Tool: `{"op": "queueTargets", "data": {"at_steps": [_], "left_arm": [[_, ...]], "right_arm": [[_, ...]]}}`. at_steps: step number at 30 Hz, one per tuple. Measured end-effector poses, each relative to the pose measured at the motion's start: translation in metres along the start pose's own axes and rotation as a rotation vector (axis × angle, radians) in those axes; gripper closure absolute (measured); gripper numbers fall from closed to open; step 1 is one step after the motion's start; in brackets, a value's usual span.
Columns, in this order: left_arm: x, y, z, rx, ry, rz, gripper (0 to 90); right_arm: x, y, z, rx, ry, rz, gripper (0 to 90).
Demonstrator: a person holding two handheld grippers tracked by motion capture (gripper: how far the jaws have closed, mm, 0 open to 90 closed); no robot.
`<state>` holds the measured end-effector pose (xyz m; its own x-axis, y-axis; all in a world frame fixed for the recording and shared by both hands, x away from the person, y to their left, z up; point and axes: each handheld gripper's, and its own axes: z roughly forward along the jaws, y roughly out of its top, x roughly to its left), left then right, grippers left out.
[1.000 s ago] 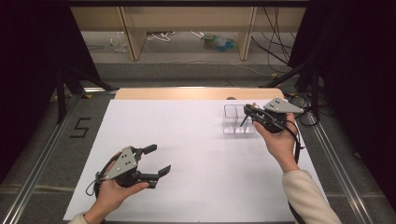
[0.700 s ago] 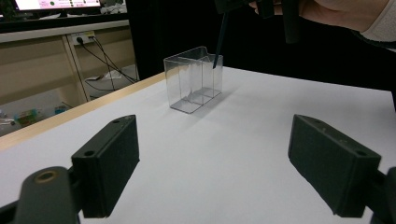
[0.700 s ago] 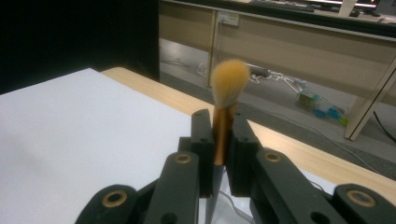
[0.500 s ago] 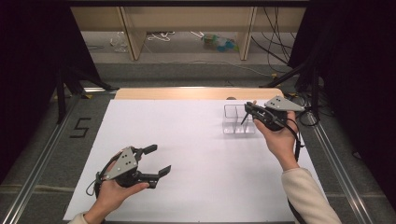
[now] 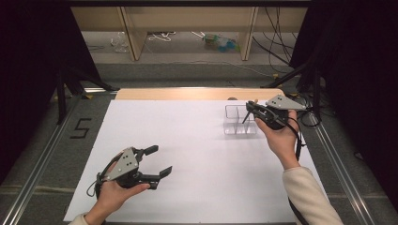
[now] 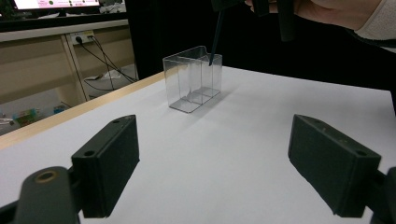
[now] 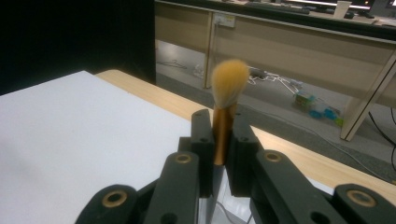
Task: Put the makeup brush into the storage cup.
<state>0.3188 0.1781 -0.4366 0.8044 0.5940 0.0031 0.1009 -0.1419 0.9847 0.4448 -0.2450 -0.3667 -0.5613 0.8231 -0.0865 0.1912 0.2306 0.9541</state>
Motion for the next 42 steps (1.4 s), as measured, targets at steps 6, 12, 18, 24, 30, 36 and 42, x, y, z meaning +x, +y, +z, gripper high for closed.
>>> {"op": "queueTargets", "data": {"at_steps": [6,12,18,24,30,36,42], "left_arm": [[0.000,0.000,0.000,-0.001,0.000,-0.002,16.4],[0.000,0.000,0.000,0.000,0.000,-0.002,16.4],[0.000,0.000,0.000,-0.001,0.001,-0.003,16.4],[0.000,0.000,0.000,-0.001,0.000,-0.002,16.4],[0.000,0.000,0.000,-0.002,0.000,-0.002,16.4],[0.000,0.000,0.000,0.000,0.000,-0.002,16.4],[0.000,0.000,0.000,-0.001,0.001,-0.001,16.4]], "right_arm": [[-0.001,0.002,-0.001,0.015,0.005,0.019,84.0],[-0.003,0.003,0.001,0.002,-0.006,0.006,84.0],[-0.005,0.003,0.001,-0.004,-0.016,0.013,84.0],[-0.006,0.004,0.002,-0.002,-0.012,0.011,83.9],[-0.006,0.007,0.001,-0.009,-0.014,-0.003,84.0],[-0.007,0.009,0.000,-0.022,-0.020,0.001,84.0],[-0.007,0.012,-0.003,-0.021,-0.022,0.015,84.0]]}}
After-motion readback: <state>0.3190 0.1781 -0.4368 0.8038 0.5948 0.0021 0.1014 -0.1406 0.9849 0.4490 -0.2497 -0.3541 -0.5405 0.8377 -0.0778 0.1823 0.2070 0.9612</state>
